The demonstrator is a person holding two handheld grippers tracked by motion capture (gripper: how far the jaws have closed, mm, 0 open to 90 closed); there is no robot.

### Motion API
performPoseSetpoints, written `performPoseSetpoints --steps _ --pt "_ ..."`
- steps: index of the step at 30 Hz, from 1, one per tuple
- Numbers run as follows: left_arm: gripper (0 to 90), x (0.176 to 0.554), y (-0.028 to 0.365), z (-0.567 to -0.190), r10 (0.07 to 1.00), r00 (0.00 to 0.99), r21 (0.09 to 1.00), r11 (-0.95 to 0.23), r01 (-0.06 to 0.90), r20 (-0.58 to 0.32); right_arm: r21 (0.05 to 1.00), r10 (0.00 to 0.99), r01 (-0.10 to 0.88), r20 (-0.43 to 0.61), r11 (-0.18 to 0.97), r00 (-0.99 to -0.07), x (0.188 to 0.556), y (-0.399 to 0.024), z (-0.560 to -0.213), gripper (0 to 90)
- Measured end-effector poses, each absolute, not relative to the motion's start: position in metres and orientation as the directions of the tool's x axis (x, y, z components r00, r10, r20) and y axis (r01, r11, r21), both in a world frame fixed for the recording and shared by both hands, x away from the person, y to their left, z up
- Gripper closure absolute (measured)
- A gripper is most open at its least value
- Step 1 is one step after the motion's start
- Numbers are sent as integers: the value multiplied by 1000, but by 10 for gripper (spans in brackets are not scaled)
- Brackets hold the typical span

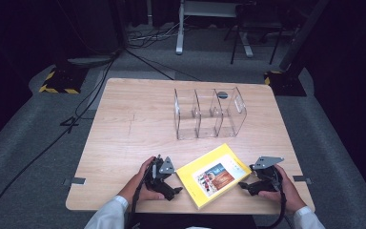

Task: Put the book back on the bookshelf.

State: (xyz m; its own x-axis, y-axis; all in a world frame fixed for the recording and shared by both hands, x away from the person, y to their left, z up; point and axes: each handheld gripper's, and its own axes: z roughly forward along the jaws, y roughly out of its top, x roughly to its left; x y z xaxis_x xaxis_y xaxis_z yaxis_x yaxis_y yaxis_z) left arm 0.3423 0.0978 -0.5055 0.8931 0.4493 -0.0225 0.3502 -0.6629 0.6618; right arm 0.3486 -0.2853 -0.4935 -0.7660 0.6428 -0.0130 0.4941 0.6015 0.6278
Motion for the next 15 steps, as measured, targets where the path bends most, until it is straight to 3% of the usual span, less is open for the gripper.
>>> performPoseSetpoints --steps 10,15 --pt "10 340 81 -505 344 939 660 -703 267 -14 622 664 516 -8 589 -748 371 -280 -493 148" --pt "29 336 80 -505 374 927 663 -691 289 -15 603 675 528 -24 598 -737 364 -282 -490 179"
